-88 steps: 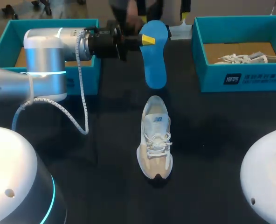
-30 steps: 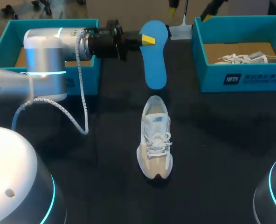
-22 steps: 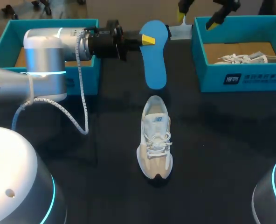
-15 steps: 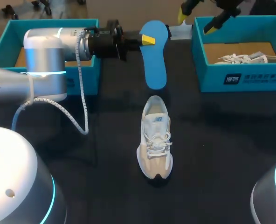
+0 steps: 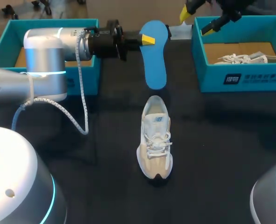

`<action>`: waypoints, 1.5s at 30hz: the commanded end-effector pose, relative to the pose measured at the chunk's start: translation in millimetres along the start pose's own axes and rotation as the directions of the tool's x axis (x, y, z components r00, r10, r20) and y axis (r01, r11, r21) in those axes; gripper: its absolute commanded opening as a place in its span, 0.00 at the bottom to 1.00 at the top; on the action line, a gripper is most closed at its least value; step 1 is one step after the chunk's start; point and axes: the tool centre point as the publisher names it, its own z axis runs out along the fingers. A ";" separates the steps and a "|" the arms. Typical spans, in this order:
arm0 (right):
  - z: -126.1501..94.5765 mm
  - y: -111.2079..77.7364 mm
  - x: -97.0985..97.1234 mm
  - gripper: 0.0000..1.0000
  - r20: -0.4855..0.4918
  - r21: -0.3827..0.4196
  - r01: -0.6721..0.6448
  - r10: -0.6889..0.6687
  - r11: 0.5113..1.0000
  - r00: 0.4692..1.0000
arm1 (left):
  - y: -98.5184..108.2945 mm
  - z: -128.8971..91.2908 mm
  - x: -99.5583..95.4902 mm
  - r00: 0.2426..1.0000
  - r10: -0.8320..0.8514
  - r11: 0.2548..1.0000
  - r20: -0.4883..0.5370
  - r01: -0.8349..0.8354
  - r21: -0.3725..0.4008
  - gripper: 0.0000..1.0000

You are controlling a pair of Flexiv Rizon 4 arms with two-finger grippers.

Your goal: Take the shoe out of the shoebox, open the shoe tongue, remove and reinsert the insole, then place the shoe into the shoebox

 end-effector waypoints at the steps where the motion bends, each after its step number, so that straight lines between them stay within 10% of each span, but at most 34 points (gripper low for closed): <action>1: 8.8 -5.3 -18.2 1.00 -0.128 -0.019 0.005 -0.007 1.000 0.992 | 0.9 -0.1 0.5 1.000 0.000 1.000 0.002 0.000 0.002 0.00; 28: 32.4 -15.0 -48.9 1.00 -0.485 -0.051 -0.135 0.094 0.990 0.869 | 0.9 -0.1 0.5 1.000 0.000 1.000 0.002 0.000 0.002 0.00; 45: 32.1 -14.3 -50.4 1.00 -0.471 -0.051 -0.143 0.103 0.988 0.876 | 0.9 -0.1 0.5 1.000 0.000 1.000 0.002 0.000 0.002 0.00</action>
